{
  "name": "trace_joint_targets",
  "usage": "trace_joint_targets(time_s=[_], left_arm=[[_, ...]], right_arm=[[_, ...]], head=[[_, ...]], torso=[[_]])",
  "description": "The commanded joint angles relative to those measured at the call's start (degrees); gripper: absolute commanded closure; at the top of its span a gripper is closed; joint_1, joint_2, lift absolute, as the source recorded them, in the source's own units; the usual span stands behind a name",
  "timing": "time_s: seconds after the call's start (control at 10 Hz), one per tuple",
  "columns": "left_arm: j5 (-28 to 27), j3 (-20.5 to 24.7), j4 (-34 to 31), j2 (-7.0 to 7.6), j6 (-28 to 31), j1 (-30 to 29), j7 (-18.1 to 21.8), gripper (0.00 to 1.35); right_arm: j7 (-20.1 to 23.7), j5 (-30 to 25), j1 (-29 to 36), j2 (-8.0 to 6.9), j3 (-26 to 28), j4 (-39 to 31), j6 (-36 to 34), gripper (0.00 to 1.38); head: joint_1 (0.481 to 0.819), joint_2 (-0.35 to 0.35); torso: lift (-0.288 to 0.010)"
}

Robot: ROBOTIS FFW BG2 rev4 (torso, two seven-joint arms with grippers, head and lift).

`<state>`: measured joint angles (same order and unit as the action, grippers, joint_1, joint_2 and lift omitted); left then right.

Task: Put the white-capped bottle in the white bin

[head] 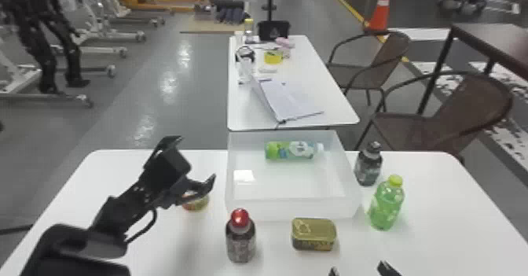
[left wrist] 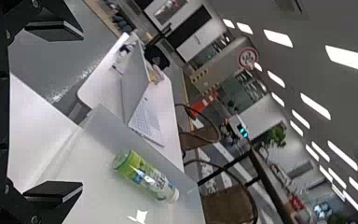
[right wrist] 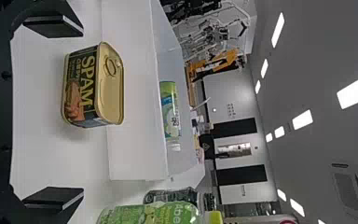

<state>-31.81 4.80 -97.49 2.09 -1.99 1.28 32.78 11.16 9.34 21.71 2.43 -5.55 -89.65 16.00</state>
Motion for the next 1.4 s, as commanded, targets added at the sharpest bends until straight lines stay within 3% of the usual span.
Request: trace_joint_targets(time_s=[0.0,0.2,0.4,0.6,0.8,1.3], left_arm=[[9.0,9.6,-0.6,-2.24,-3.8,-6.8,-1.5,0.17],[21.8,14.0,-0.1,-2.24,-8.2,-13.1,-4.7,0.17],[31.0,13.3,2.3,-2.24,-13.3,-18.2,-8.7,0.17],[38.4,12.9,7.0,-2.24,-22.1,-21.5,-12.3,0.17],[39.5,12.9,7.9,-2.24,-25.5,-24.4,-13.5,0.17],[39.4,10.5,7.7,-2.24,-24.2,-25.2,-15.1,0.17]], right_arm=[[-0.1,0.2,0.3,0.47,0.0,-0.2,0.0,0.10],[-0.2,0.1,0.3,0.47,0.0,-0.3,0.0,0.10],[-0.2,0.1,0.6,0.56,0.0,-0.4,0.0,0.10],[-0.4,0.1,0.8,0.56,0.0,-0.4,0.0,0.10],[-0.7,0.1,1.2,0.56,0.0,-0.7,0.0,0.10],[-1.4,-0.2,1.8,0.91,0.0,-1.3,0.0,0.10]], head=[[0.549,0.000],[0.549,0.000],[0.549,0.000],[0.549,0.000],[0.549,0.000],[0.549,0.000]], torso=[[-0.100],[-0.100],[-0.100],[-0.100],[-0.100],[-0.100]])
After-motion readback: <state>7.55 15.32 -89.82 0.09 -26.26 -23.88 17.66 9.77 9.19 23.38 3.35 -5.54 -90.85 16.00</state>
